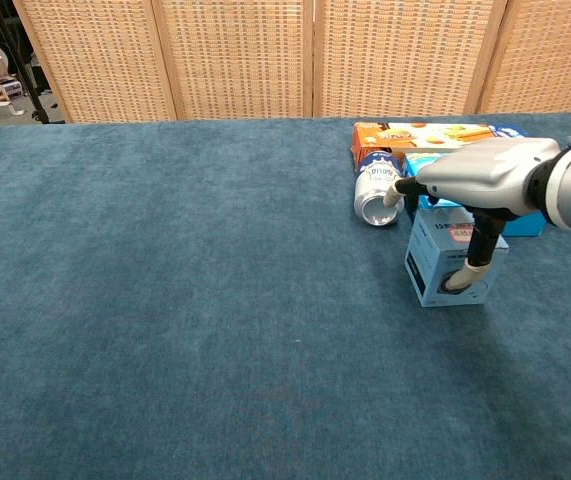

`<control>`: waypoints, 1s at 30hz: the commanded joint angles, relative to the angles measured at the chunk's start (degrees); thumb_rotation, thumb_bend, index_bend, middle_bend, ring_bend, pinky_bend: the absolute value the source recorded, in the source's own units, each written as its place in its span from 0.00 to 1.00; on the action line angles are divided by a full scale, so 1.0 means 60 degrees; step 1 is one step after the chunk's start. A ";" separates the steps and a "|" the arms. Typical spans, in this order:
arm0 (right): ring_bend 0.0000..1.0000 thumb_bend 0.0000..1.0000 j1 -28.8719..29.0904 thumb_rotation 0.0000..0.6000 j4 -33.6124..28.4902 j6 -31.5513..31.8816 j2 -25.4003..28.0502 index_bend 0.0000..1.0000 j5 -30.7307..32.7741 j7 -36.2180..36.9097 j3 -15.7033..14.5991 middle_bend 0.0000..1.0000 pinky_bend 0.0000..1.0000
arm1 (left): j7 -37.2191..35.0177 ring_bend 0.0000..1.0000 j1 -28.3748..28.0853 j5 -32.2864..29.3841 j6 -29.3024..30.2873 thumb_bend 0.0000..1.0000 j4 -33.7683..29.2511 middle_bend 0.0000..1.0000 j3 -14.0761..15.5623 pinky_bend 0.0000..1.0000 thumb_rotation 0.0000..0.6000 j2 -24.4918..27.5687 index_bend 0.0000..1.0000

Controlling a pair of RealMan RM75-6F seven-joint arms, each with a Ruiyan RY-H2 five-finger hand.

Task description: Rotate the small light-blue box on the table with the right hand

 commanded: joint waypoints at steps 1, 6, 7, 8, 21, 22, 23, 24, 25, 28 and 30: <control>0.31 0.00 0.0096 1.00 0.0145 0.0093 -0.0089 0.24 0.0065 -0.0098 -0.0141 0.30 0.25 | -0.0002 0.00 -0.0006 0.0005 -0.0018 0.00 0.0006 0.00 0.0005 0.00 1.00 0.0003 0.00; 0.39 0.04 0.0144 1.00 0.0312 0.0117 -0.0173 0.35 -0.0077 0.0226 -0.0230 0.41 0.29 | 0.0040 0.00 -0.0019 0.0017 -0.0039 0.00 -0.0004 0.00 0.0012 0.00 1.00 -0.0007 0.00; 0.40 0.07 0.0137 1.00 0.0406 0.0167 -0.0212 0.36 -0.0254 0.0313 -0.0271 0.43 0.29 | 0.0052 0.00 -0.0019 0.0018 -0.0040 0.00 -0.0010 0.00 0.0015 0.00 1.00 -0.0008 0.00; 0.41 0.10 0.0115 1.00 0.0482 0.0210 -0.0238 0.37 -0.0392 0.0405 -0.0300 0.44 0.30 | 0.0061 0.00 -0.0019 0.0016 -0.0038 0.00 -0.0015 0.00 0.0013 0.00 1.00 -0.0012 0.00; 0.43 0.29 -0.0842 1.00 0.0475 0.0078 0.0452 0.38 -0.2897 0.4093 -0.0361 0.45 0.34 | 0.0218 0.00 -0.0031 0.0085 -0.0042 0.00 -0.0046 0.00 0.0052 0.00 1.00 -0.0059 0.00; 0.43 0.31 -0.1020 1.00 0.0540 0.0001 0.0556 0.38 -0.3376 0.4893 -0.0364 0.45 0.35 | 0.0249 0.00 -0.0032 0.0102 -0.0041 0.00 -0.0055 0.00 0.0061 0.00 1.00 -0.0067 0.00; 0.43 0.33 -0.1139 1.00 0.0639 -0.0041 0.0610 0.38 -0.3745 0.5443 -0.0391 0.45 0.35 | 0.0277 0.00 -0.0035 0.0109 -0.0044 0.00 -0.0061 0.00 0.0066 0.00 1.00 -0.0075 0.00; 0.43 0.34 -0.1256 1.00 0.0776 -0.0066 0.0651 0.38 -0.4158 0.6006 -0.0436 0.45 0.35 | 0.0307 0.00 -0.0038 0.0112 -0.0047 0.00 -0.0069 0.00 0.0070 0.00 1.00 -0.0082 0.00; 0.43 0.35 -0.1379 1.00 0.0944 -0.0060 0.0669 0.38 -0.4575 0.6599 -0.0487 0.45 0.35 | 0.0339 0.00 -0.0043 0.0120 -0.0055 0.00 -0.0075 0.00 0.0078 0.00 1.00 -0.0091 0.00; 0.43 0.37 -0.1785 1.00 0.1647 0.0090 0.0606 0.38 -0.5794 0.8637 -0.0707 0.45 0.35 | 0.0457 0.00 -0.0056 0.0170 -0.0064 0.00 -0.0109 0.00 0.0106 0.00 1.00 -0.0120 0.00; 0.43 0.39 -0.1965 1.00 0.2018 0.0225 0.0518 0.38 -0.6261 0.9634 -0.0795 0.45 0.35 | 0.0519 0.00 -0.0061 0.0191 -0.0069 0.00 -0.0136 0.00 0.0121 0.00 1.00 -0.0133 0.00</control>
